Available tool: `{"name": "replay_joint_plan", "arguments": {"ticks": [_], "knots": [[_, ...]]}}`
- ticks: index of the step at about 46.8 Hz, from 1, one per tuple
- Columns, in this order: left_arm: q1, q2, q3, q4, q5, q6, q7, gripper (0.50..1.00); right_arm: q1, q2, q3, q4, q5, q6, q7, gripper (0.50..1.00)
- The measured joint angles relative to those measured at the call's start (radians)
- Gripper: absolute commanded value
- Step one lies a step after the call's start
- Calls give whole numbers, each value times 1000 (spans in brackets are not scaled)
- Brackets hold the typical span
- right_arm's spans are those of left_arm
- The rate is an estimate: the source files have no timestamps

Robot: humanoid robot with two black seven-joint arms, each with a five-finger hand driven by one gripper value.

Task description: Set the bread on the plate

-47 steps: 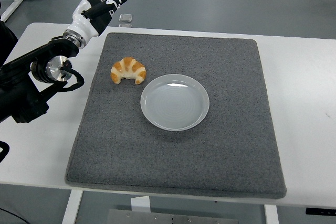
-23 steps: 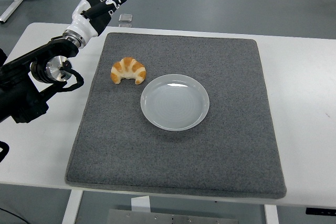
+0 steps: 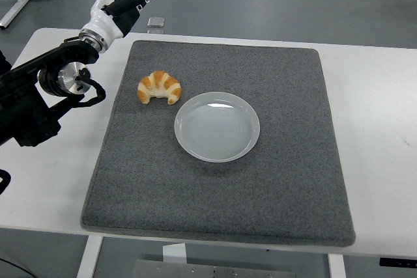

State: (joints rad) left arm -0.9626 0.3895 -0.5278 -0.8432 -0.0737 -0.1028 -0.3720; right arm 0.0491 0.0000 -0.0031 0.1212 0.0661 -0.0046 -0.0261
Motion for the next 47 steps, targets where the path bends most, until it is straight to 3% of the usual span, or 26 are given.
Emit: {"name": "replay_joint_plan", "arguments": {"ticks": [12, 31, 39, 47], "knots": [[-111, 87, 103, -108, -1, 45, 21, 990, 0, 0, 0, 0, 0, 0, 0, 952], [-430, 243, 429, -226, 15, 6, 22, 990, 0, 0, 0, 0, 1, 0, 0, 952], [-551, 300, 565, -343, 129, 8, 23, 990, 0, 0, 0, 0, 0, 0, 0, 952], [-662, 355, 746, -455, 300, 10, 60, 990, 0, 0, 0, 0, 0, 0, 0, 952]]}}
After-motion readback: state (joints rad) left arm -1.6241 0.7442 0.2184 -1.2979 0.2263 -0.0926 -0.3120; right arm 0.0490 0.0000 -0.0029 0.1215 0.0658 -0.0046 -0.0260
